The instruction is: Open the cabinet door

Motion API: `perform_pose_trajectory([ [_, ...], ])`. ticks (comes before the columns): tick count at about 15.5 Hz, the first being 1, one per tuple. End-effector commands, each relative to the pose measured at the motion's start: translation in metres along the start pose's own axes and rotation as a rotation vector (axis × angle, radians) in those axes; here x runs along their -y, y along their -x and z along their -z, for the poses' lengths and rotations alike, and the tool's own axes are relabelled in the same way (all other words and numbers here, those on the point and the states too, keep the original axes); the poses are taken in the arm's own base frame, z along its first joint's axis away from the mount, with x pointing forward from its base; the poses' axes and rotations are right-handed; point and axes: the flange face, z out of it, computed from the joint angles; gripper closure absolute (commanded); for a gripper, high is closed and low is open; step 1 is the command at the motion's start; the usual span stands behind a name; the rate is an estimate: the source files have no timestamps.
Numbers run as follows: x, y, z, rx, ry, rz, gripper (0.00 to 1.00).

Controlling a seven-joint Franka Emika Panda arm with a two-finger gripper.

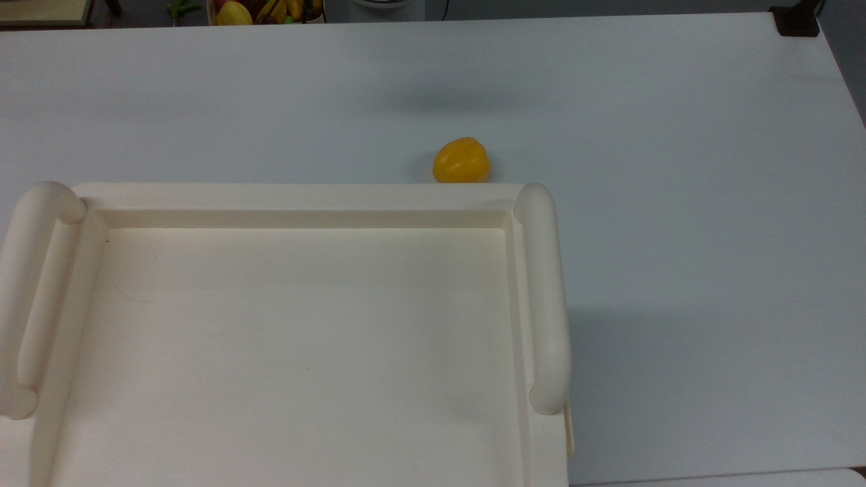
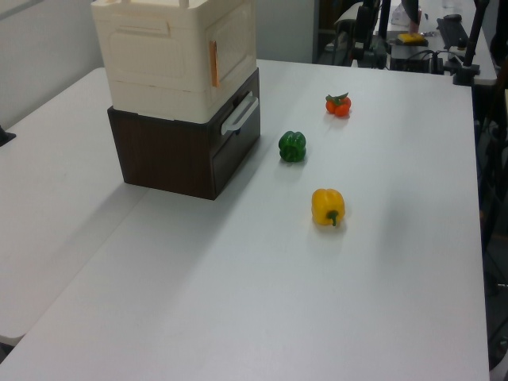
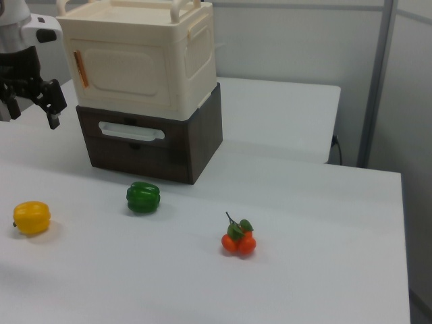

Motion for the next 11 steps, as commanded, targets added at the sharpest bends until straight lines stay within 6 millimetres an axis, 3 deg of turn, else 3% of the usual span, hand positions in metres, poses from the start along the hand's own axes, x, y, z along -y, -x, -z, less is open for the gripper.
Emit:
perform_pose_trajectory([
  [1, -0.003, 0.0014, 0.0007, -0.015, 0.014, 0.011, 0.0],
  [11, 0.0006, -0.006, -0.004, -0.034, 0.012, 0.027, 0.0],
])
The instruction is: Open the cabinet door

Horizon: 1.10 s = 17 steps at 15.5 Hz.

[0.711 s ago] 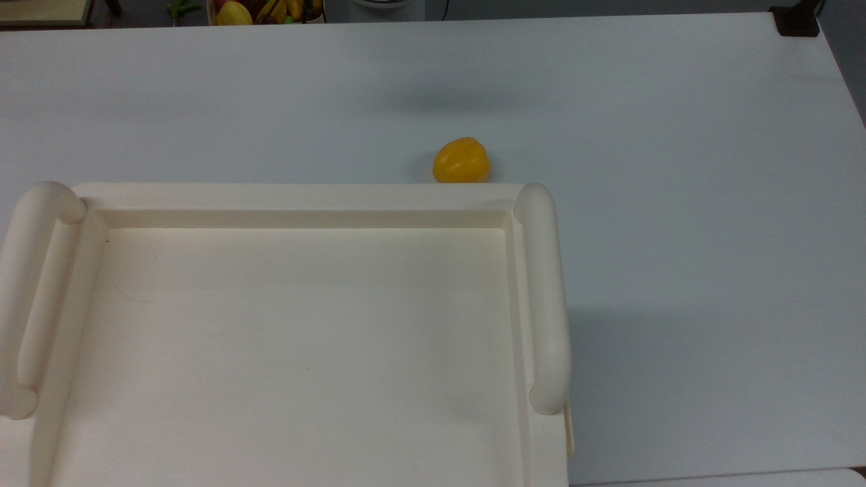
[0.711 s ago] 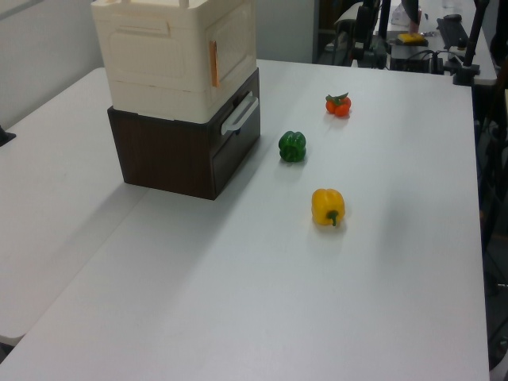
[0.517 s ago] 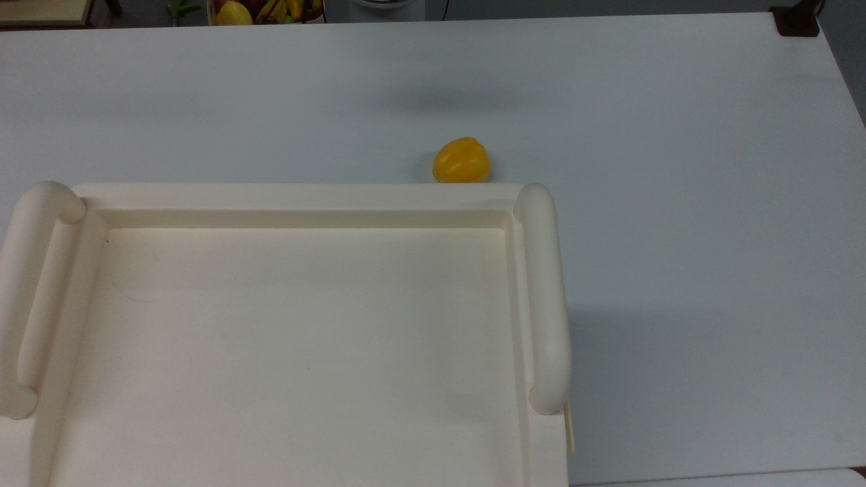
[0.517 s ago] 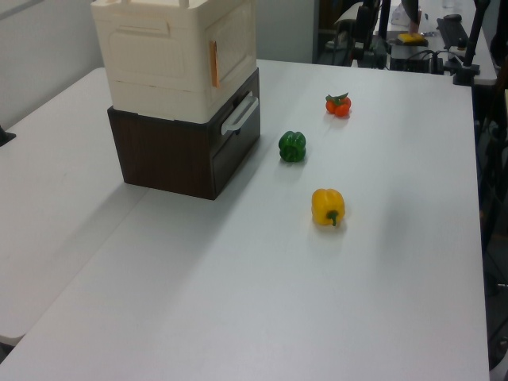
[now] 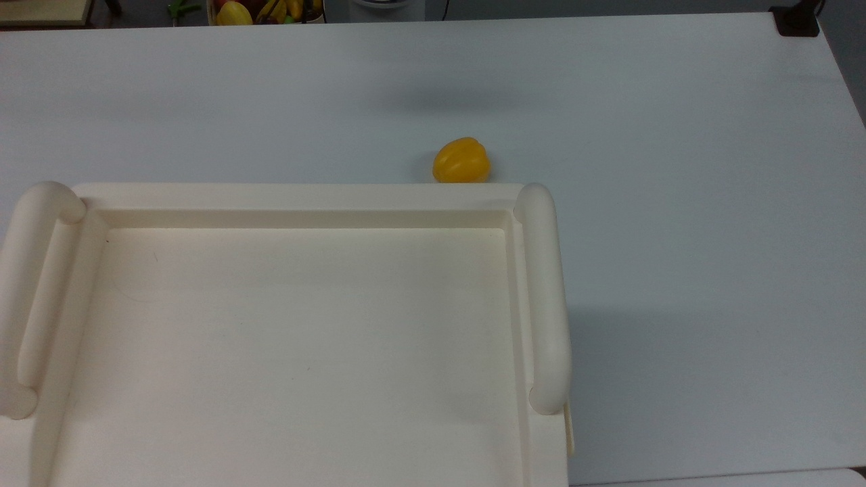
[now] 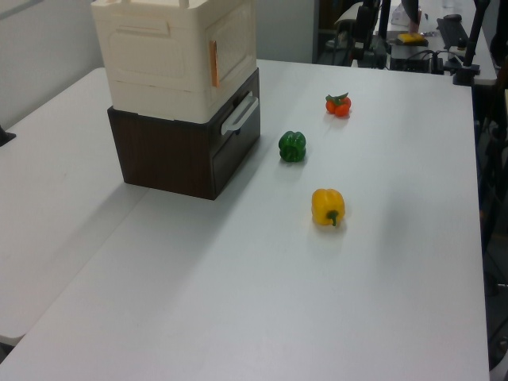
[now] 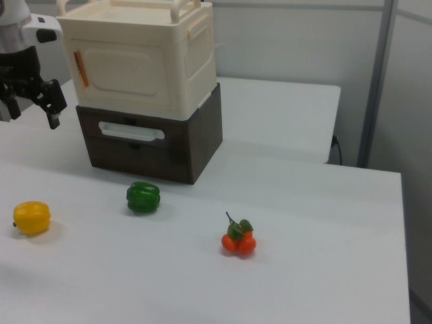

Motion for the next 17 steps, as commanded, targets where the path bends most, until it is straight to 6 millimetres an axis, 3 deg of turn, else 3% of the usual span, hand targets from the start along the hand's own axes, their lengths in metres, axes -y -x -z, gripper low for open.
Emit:
perform_pose_trajectory([
  [1, 0.005, -0.016, -0.009, -0.07, 0.01, 0.026, 0.0],
  [7, 0.035, -0.063, -0.013, -0.345, 0.008, 0.073, 0.01],
  [11, 0.066, -0.087, -0.025, -0.494, -0.018, 0.09, 0.21],
  [17, 0.092, -0.115, -0.052, -0.672, -0.053, 0.086, 0.34],
])
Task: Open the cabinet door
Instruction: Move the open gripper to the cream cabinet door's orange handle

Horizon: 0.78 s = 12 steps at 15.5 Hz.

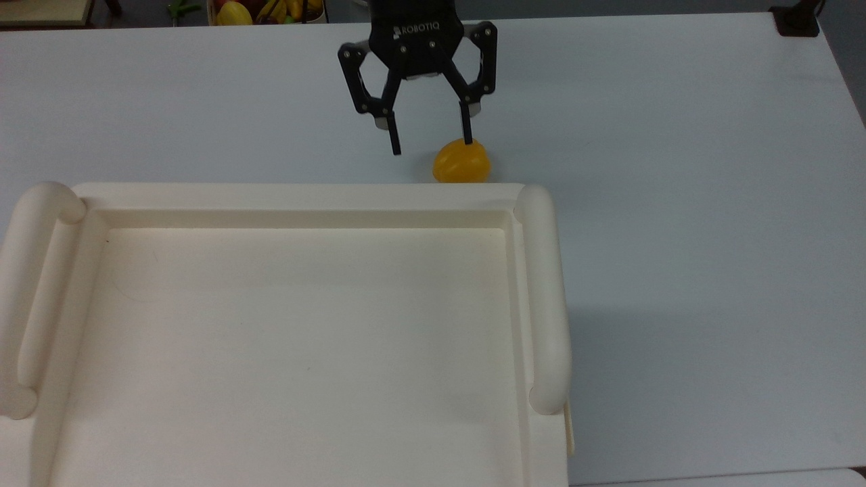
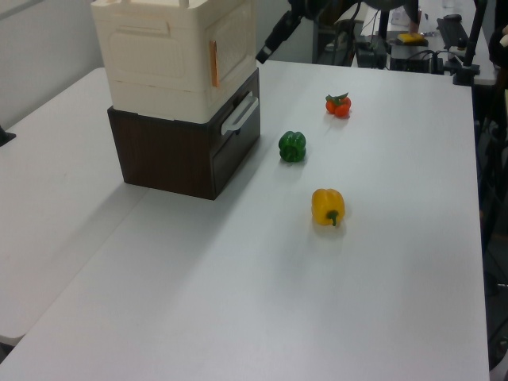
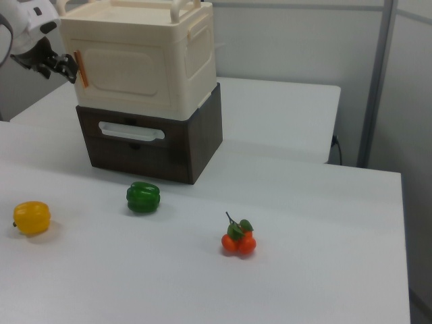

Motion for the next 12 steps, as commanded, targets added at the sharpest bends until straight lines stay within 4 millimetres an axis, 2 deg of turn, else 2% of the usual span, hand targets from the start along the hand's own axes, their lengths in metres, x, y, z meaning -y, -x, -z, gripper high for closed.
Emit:
perform_pose_trajectory([
  [1, 0.018, -0.007, -0.021, -0.103, -0.015, 0.007, 0.35],
  [7, 0.017, -0.013, -0.043, -0.205, -0.013, 0.017, 0.36],
  [9, 0.015, -0.019, -0.042, -0.225, -0.006, 0.024, 0.36],
  [12, 0.013, -0.025, -0.051, -0.233, -0.007, 0.022, 0.36],
])
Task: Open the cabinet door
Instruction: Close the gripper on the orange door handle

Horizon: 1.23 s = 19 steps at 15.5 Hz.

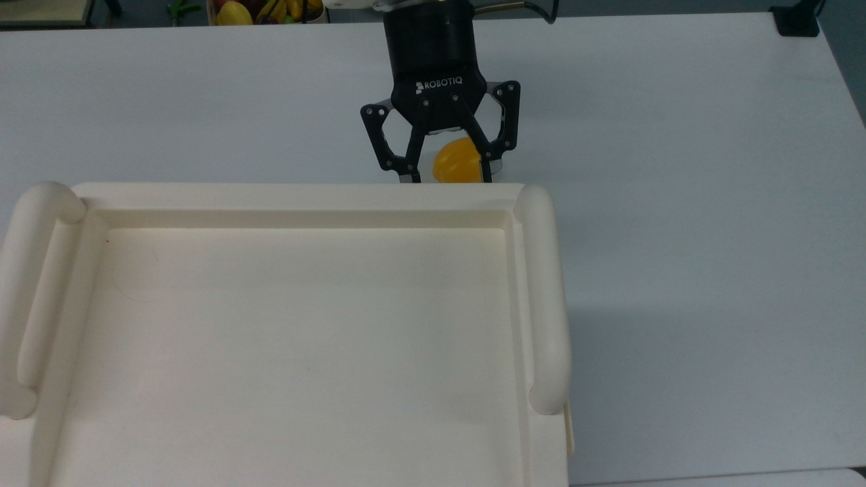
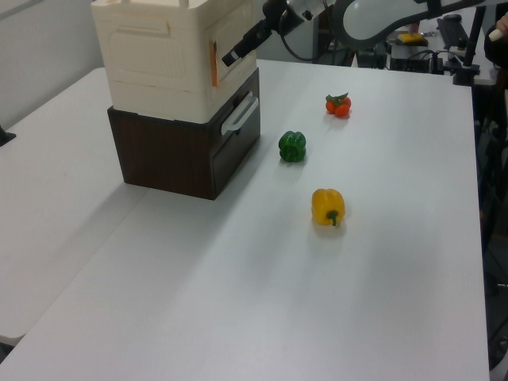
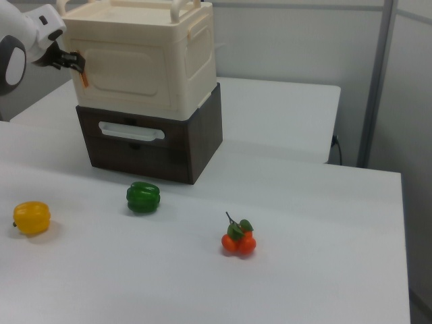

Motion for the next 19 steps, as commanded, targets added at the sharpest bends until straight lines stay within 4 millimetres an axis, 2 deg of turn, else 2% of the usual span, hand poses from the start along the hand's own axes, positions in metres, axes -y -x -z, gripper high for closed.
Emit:
perform_pose_trajectory([
  [1, 0.0, -0.011, -0.013, -0.033, 0.006, -0.003, 0.36],
  [8, -0.005, -0.008, -0.025, -0.064, 0.016, 0.01, 0.36],
  [10, -0.003, -0.008, -0.026, -0.069, 0.02, 0.025, 0.4],
  [15, -0.003, -0.006, -0.028, -0.067, 0.024, 0.038, 0.62],
  [19, -0.003, -0.005, -0.028, -0.064, 0.029, 0.05, 0.84],
])
